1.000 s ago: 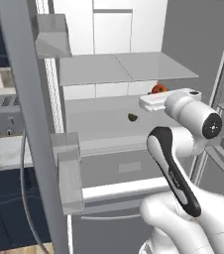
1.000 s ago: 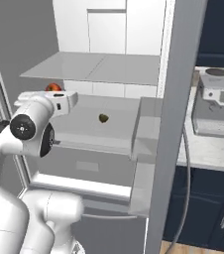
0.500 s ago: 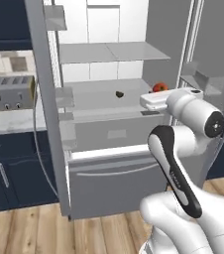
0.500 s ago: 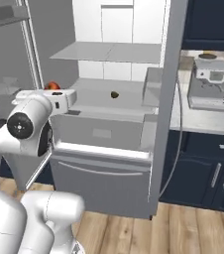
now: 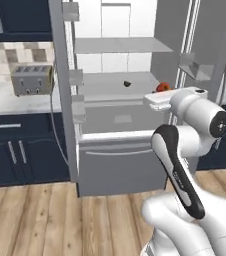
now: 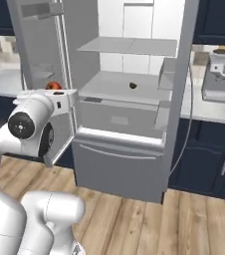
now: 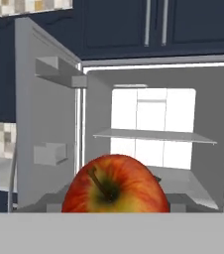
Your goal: Retrieve the apple and kiwi from the fridge and place them into the bowl on the dining table.
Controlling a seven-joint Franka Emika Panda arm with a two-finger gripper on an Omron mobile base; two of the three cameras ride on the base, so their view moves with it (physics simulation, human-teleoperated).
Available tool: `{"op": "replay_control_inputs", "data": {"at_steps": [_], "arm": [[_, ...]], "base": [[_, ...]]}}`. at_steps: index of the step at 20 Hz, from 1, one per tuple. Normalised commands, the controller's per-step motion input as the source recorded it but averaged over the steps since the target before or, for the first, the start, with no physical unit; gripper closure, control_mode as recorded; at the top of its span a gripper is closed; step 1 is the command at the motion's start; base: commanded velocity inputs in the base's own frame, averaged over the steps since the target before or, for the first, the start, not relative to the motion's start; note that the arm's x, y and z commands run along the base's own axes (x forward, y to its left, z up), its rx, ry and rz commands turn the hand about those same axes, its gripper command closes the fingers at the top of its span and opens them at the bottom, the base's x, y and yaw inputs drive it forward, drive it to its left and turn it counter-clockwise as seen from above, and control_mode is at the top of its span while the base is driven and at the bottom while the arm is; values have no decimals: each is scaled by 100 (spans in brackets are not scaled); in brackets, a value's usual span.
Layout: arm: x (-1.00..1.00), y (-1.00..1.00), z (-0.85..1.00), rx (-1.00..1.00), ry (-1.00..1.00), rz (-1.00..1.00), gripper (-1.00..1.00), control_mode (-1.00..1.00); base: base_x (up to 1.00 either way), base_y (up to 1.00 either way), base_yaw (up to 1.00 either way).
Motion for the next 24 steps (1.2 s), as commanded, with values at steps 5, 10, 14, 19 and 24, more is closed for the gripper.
{"op": "replay_control_inputs", "data": {"at_steps": [5, 10, 14, 19, 24], "arm": [[0, 0, 0, 0, 0, 0, 100, 100], [0, 0, 0, 0, 0, 0, 100, 100], [0, 0, 0, 0, 0, 0, 100, 100], [0, 0, 0, 0, 0, 0, 100, 100], [0, 0, 0, 0, 0, 0, 100, 100]], "base": [[-48, 0, 61], [-35, 0, 66], [-29, 0, 64], [-24, 0, 70], [-1, 0, 68]]}}
